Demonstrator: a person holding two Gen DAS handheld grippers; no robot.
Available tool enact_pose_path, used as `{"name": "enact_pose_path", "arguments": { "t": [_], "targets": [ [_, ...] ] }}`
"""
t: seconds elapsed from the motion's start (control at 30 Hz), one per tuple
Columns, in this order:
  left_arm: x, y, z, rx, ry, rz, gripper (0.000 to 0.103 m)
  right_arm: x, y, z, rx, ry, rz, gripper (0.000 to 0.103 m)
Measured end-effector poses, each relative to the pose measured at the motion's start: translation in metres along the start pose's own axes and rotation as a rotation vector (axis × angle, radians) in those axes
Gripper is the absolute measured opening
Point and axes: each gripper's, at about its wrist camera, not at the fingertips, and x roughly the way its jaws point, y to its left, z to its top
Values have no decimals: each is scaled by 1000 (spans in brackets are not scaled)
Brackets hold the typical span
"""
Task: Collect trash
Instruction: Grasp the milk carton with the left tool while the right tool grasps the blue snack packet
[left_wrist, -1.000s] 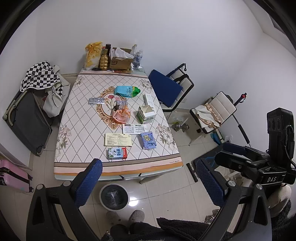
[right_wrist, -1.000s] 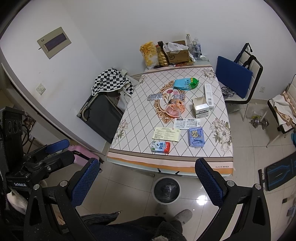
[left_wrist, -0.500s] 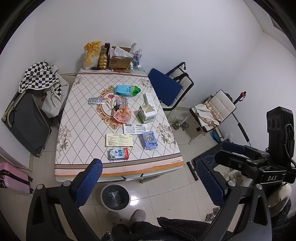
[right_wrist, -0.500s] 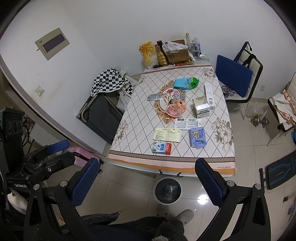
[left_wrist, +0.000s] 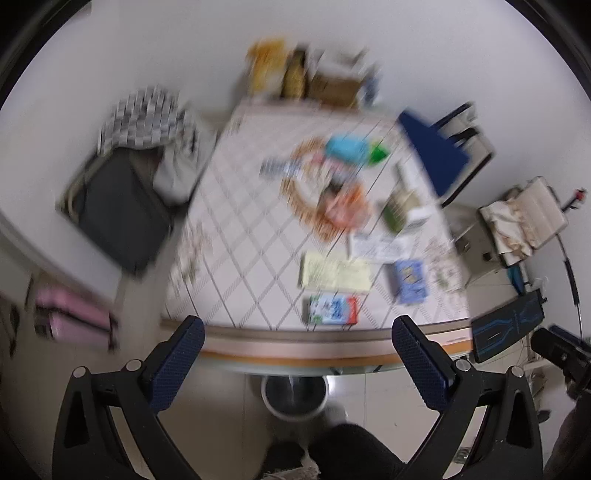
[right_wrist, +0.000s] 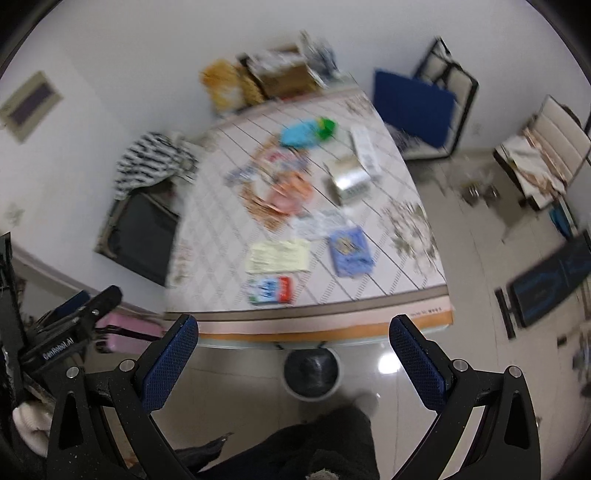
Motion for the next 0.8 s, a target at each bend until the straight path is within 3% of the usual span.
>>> {"name": "enact_pose_path", "arguments": {
  "t": [0.17,0.3,0.37,0.53,0.6,0.67,0.7,0.73,0.77,0.8],
  "targets": [
    [108,15,-5,-243,262,-25,103,102,-43,29,41,117,-113,103],
    [181,13,-19,-508,432,-58,97,184,-70,54,42,184,-148,103],
    [208,10,-24,-616,482,-79,84,226,-81,67,31,238,-147,103],
    [261,5,-28,-858,555,-122,80,304,-88,86,-38,317,-167,103],
    [270,7,-30,-938,549,-113,67,327,-89,90,-51,353,-159,103],
    [272,7,-27,-955,545,-96,63,344,-89,92,-55,382,-139,99],
    [268,4,-24,-921,535,-82,62,350,-90,92,-56,396,-127,91],
    [265,0,-19,-857,535,-60,61,353,-90,92,-54,410,-117,85],
    [261,-7,-13,-759,531,-22,61,355,-92,92,-51,427,-98,72],
    [258,-14,-7,-658,519,14,61,355,-94,92,-51,432,-92,68]
  ]
}}
